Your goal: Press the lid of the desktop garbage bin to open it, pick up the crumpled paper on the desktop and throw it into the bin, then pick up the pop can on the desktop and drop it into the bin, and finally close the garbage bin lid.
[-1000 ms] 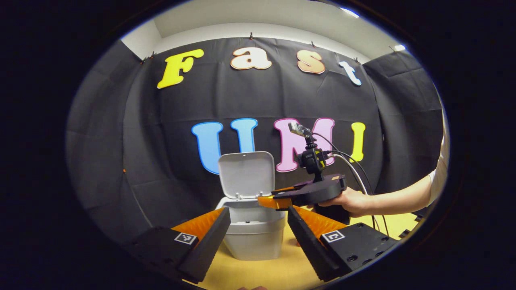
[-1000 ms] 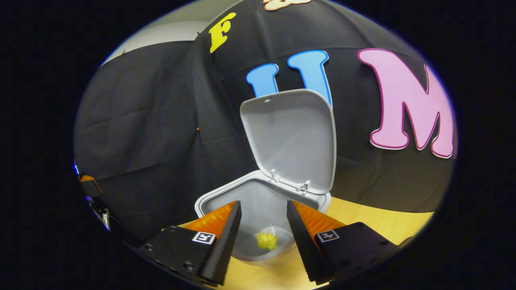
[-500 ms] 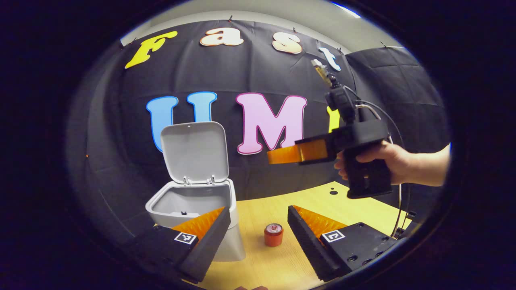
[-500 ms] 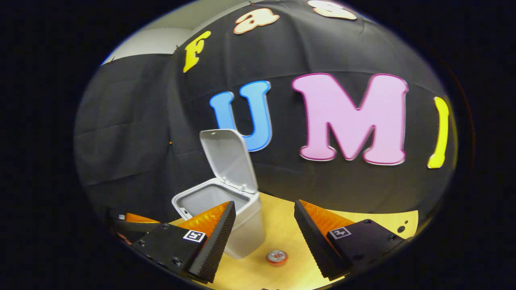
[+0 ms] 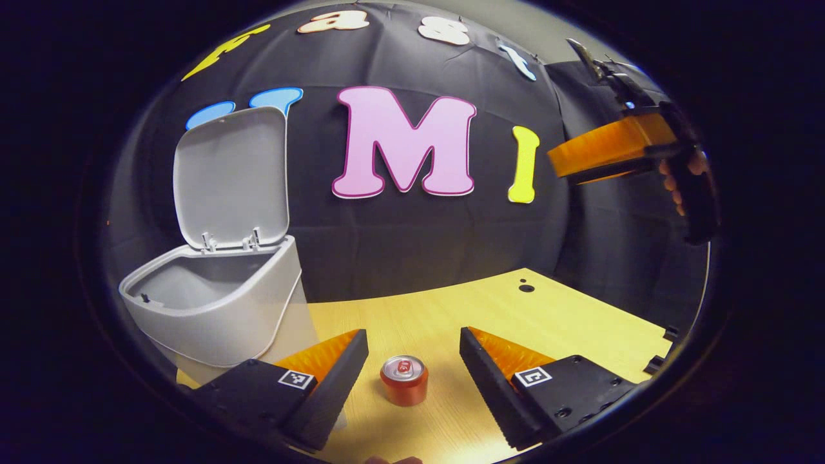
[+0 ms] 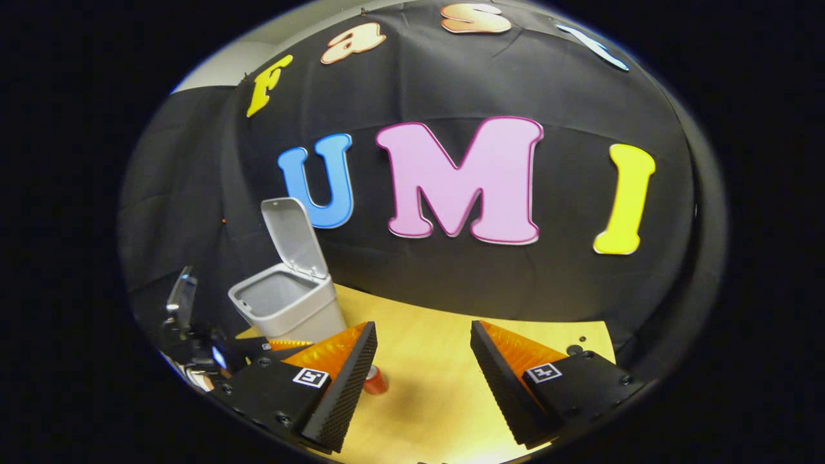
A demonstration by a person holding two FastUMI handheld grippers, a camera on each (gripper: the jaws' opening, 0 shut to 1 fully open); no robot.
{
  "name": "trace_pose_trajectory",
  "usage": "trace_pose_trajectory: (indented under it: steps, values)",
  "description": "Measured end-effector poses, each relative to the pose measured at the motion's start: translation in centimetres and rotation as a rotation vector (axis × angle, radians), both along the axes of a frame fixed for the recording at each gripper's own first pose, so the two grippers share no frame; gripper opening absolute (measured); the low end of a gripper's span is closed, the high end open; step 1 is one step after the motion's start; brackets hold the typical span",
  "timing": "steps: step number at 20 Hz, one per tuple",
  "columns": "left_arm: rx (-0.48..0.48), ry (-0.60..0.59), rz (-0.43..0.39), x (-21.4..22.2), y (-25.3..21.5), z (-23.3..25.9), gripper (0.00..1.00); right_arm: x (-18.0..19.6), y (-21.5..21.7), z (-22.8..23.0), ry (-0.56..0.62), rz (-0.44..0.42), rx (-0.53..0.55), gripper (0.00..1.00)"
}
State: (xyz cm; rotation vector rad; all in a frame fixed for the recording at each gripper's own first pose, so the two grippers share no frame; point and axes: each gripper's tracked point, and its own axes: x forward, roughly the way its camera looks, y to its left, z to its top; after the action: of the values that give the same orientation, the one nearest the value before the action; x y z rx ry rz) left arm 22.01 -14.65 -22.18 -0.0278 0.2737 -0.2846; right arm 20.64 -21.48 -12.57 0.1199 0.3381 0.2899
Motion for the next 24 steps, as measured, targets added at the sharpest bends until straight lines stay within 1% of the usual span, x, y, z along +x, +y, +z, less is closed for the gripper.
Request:
trace_pose_trajectory:
  steps: [2,5,8,13,15,17,18,19,20,24]
  values:
    - [-0.004,0.024,0.013,1.9,-0.4,-1.9,0.97,-0.7,-1.2,-0.7,0.022,-0.023,0.000,0.94]
    - [0.033,0.070,0.007,3.8,-1.1,-4.8,0.98,-1.5,-2.6,-1.6,0.048,-0.053,-0.004,0.95]
    - [0.055,0.105,0.016,5.3,-1.5,-7.3,0.97,-1.7,-2.9,-2.1,0.071,-0.070,0.006,0.94]
    - [0.063,0.190,0.012,6.2,-2.1,-11.7,0.97,-2.3,-2.9,-3.1,0.096,-0.079,0.007,0.94]
    - [0.052,0.240,-0.005,5.9,-2.4,-13.8,0.98,-2.7,-2.8,-3.3,0.107,-0.077,-0.001,0.94]
    - [0.062,0.310,-0.007,5.0,-2.1,-15.8,0.98,-3.2,-2.7,-3.7,0.118,-0.077,-0.009,0.94]
    - [0.053,0.332,-0.016,4.5,-2.3,-16.2,0.98,-3.3,-2.8,-4.0,0.122,-0.076,-0.011,0.94]
    - [0.047,0.327,-0.009,4.3,-2.1,-15.8,0.99,-3.5,-2.7,-4.1,0.128,-0.075,-0.012,0.94]
    - [0.043,0.325,-0.007,4.3,-2.0,-15.8,0.88,-3.8,-2.7,-4.1,0.133,-0.074,-0.014,0.94]
    - [0.027,0.292,-0.028,3.2,-2.3,-12.7,0.86,-4.3,-2.2,-4.3,0.140,-0.069,-0.010,0.94]
